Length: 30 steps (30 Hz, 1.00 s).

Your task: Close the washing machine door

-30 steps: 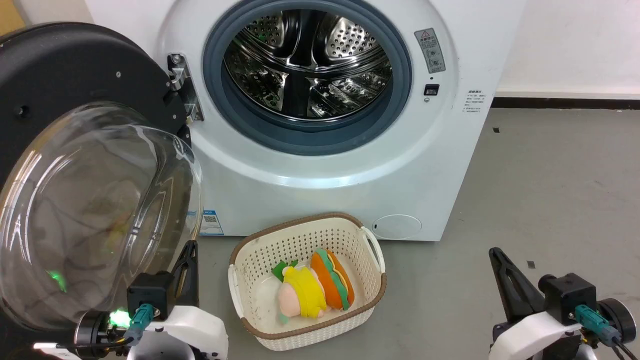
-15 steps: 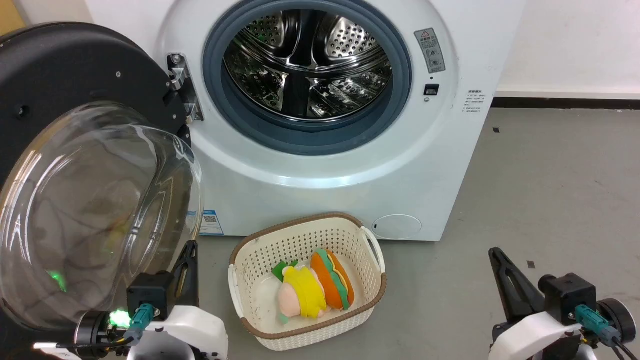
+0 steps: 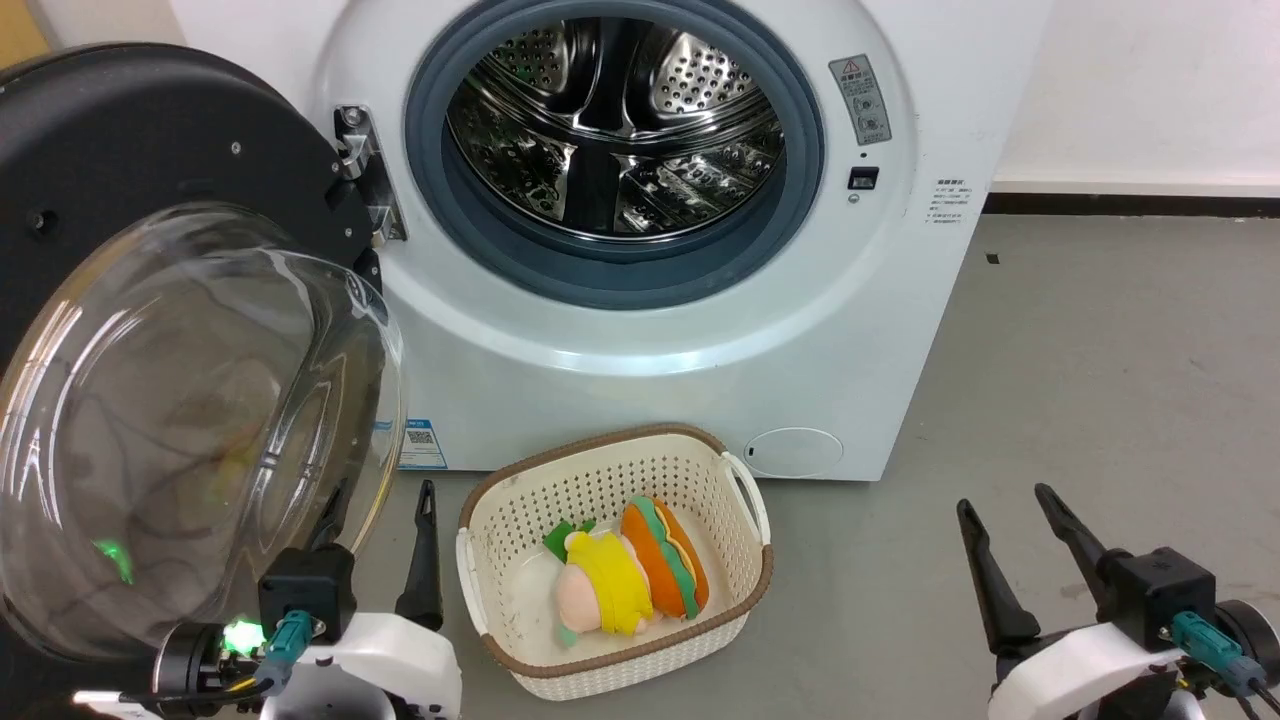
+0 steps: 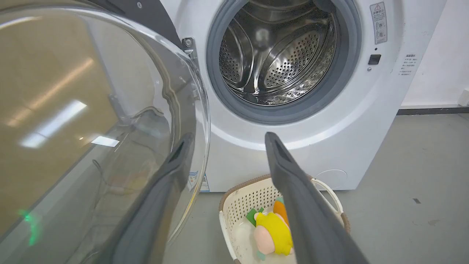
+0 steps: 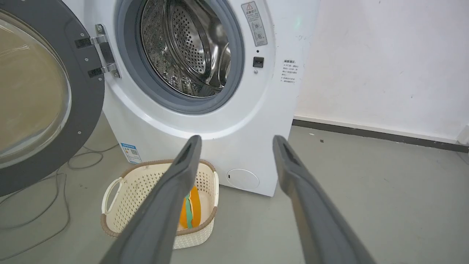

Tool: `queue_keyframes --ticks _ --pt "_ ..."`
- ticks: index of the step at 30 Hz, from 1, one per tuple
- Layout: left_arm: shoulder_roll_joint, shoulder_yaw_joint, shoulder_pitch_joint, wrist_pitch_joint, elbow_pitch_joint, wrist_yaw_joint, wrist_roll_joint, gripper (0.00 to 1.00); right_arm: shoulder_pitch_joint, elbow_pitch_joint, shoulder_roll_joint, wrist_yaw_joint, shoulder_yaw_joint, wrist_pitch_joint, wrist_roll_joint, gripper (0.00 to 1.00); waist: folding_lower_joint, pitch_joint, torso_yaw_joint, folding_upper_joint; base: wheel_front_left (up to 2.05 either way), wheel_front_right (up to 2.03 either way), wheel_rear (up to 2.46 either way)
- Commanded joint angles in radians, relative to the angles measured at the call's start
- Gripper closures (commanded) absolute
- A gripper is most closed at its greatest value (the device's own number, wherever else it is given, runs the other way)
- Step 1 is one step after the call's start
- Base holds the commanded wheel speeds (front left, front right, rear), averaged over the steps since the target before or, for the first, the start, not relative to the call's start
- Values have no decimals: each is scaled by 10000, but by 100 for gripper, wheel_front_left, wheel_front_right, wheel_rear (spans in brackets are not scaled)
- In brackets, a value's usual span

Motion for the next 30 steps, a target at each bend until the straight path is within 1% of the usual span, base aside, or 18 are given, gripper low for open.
queue_keyframes --ticks 1,2,3,11,18,30 --pt "0 -33 -25 -126 14 90 -67 0 58 -30 5 1 -78 -149 149 0 0 4 6 0 0 0 0" --pt "0 -42 -30 -147 12 111 -65 29 64 -33 5 1 -99 -170 181 0 0 6 10 0 0 0 0" --pt "0 -51 -35 -168 6 131 -64 100 70 -35 6 1 -121 -191 214 0 0 7 15 0 0 0 0" --pt "24 -94 -123 -335 -146 249 -50 100 115 -54 9 1 -301 -358 487 0 0 31 121 0 0 0 0" --pt "49 3 -288 -481 -518 262 -177 100 136 -54 11 2 -455 -504 718 0 0 78 317 0 0 0 0" --pt "11 657 -817 -712 -1337 -24 -888 100 150 -31 15 3 -722 -734 1086 0 0 211 747 0 0 0 0"
